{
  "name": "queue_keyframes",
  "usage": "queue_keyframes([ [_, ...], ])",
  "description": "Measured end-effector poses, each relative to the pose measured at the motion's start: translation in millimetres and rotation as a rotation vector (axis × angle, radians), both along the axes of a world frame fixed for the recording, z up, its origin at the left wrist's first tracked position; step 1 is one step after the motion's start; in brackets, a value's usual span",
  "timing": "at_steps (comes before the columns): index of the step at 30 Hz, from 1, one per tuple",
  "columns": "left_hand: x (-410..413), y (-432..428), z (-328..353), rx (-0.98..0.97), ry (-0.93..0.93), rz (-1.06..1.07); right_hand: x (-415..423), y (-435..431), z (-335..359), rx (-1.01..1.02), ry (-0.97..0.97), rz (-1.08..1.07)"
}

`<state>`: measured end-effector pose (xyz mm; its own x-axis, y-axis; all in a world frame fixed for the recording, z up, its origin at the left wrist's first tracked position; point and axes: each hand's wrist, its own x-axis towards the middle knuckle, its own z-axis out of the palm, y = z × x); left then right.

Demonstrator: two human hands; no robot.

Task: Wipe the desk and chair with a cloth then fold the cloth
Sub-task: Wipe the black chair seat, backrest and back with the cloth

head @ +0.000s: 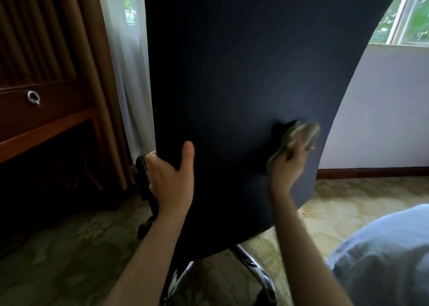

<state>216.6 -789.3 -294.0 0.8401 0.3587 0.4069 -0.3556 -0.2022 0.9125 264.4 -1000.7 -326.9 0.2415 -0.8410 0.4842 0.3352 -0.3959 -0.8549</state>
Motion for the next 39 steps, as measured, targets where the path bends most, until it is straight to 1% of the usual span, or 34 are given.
queue_keyframes([
  [2,-1,2,3,-0.065,0.012,-0.040,-17,66,-28,-0.299,-0.051,0.054],
  [5,-3,4,7,-0.170,0.066,-0.067,-37,146,-52,-0.840,-0.110,0.131],
  [6,-2,5,7,-0.219,0.080,-0.101,-40,159,-54,-0.936,-0.127,0.131],
  [8,-2,7,7,-0.267,0.098,-0.156,-40,158,-48,-1.039,-0.124,0.129],
  [9,-2,10,7,-0.266,0.109,-0.165,-36,150,-44,-1.078,-0.109,0.095],
  [10,-1,11,7,-0.260,0.124,-0.169,-33,138,-37,-1.058,-0.097,0.062],
  [11,2,12,9,-0.251,0.140,-0.168,-26,122,-25,-0.946,-0.106,0.038],
  [14,7,12,12,-0.236,0.194,-0.192,3,63,31,-0.321,-0.179,0.002],
  [15,7,12,13,-0.245,0.208,-0.195,7,46,49,-0.190,-0.177,-0.017],
  [17,7,8,15,-0.256,0.223,-0.200,13,8,72,-0.031,-0.144,-0.069],
  [18,4,5,15,-0.259,0.226,-0.206,11,-7,80,0.031,-0.126,-0.062],
  [20,-4,-3,15,-0.243,0.228,-0.209,9,-35,85,0.185,-0.058,0.037],
  [21,-7,-6,14,-0.226,0.229,-0.203,8,-42,87,0.258,-0.056,0.094],
  [22,-8,-9,13,-0.205,0.233,-0.192,5,-38,90,0.289,-0.048,0.100],
  [23,-9,-12,12,-0.184,0.244,-0.180,-2,-26,92,0.267,-0.069,0.081],
  [24,-9,-14,10,-0.162,0.259,-0.176,-8,-6,91,0.177,-0.117,0.082],
  [26,-10,-20,11,-0.129,0.258,-0.174,-16,46,80,-0.129,-0.200,0.060],
  [27,-12,-22,11,-0.107,0.255,-0.161,-20,72,71,-0.259,-0.255,0.098],
  [30,-17,-22,8,-0.038,0.211,-0.117,-33,135,48,-0.610,-0.298,0.150],
  [33,-16,-11,2,-0.049,0.165,-0.111,-35,143,50,-0.816,-0.264,0.122],
  [35,-17,-6,3,0.009,0.167,-0.111,-36,131,55,-0.970,-0.264,0.093],
  [36,-17,-4,3,0.030,0.169,-0.120,-33,120,56,-1.016,-0.267,0.087],
  [37,-17,-3,5,0.037,0.168,-0.135,-26,105,59,-0.976,-0.266,0.086],
  [38,-17,-2,6,0.039,0.169,-0.146,-21,91,65,-0.843,-0.264,0.094],
  [39,-16,-1,7,0.045,0.168,-0.153,-15,76,73,-0.651,-0.265,0.125],
])
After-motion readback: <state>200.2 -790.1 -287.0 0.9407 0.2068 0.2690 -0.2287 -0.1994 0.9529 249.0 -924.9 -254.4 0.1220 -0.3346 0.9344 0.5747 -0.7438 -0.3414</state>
